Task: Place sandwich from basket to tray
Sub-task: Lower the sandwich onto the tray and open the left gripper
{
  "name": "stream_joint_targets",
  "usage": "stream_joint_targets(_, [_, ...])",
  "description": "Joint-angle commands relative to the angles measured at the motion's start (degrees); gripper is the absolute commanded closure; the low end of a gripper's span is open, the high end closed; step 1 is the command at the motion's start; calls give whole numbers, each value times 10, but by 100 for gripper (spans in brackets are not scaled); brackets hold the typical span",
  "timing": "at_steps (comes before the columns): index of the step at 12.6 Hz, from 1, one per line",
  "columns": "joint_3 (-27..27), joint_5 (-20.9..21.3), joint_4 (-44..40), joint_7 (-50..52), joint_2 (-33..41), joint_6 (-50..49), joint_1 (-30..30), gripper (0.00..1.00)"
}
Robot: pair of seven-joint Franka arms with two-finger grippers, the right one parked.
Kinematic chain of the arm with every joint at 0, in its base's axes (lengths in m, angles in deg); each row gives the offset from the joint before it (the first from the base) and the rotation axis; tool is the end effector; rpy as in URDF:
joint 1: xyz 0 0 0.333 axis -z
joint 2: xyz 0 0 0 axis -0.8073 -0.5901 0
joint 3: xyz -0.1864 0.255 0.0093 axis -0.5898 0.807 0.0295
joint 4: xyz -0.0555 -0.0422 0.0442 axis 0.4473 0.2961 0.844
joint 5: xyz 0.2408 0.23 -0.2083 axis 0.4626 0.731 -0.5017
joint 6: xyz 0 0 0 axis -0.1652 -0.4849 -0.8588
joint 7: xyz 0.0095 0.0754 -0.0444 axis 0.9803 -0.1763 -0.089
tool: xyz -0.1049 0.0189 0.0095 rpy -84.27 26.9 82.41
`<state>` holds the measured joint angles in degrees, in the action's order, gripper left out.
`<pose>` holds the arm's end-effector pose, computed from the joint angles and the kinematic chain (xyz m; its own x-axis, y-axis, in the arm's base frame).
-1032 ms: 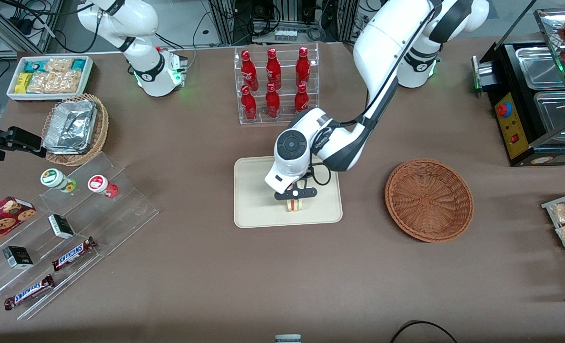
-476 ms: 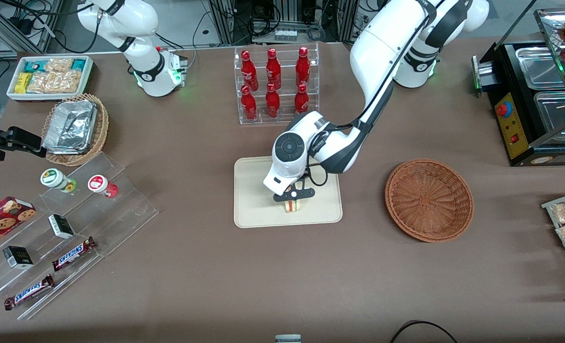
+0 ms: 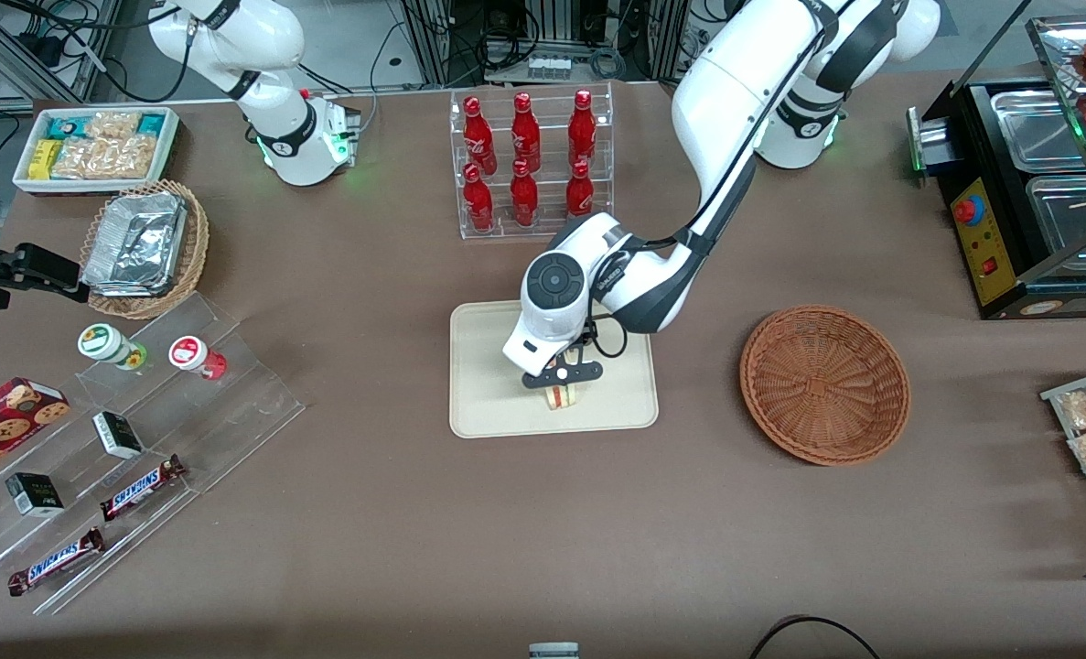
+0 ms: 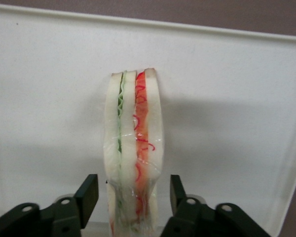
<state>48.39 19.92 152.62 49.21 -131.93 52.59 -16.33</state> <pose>0.5143 -0.5121 0.2533 0.9842 0.1383 -0.1104 0.1423 -0.9894 0.0292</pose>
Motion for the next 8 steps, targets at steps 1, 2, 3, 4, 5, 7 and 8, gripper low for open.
stream_joint_targets(1, [4,3,-5,1,37,-31,3,0])
stream_joint_targets(2, [4,3,-5,1,48,-41,5,0])
stream_joint_targets(3, [4,3,-5,1,60,-49,4,0])
stream_joint_targets(4, [4,-1,-4,0,70,-52,2,0])
stream_joint_targets(5, [5,-3,-1,0,84,-61,-1,0])
stream_joint_targets(7, [9,1,5,-1,112,-107,-9,0])
stream_joint_targets(8, [10,8,10,-2,118,-116,-12,0])
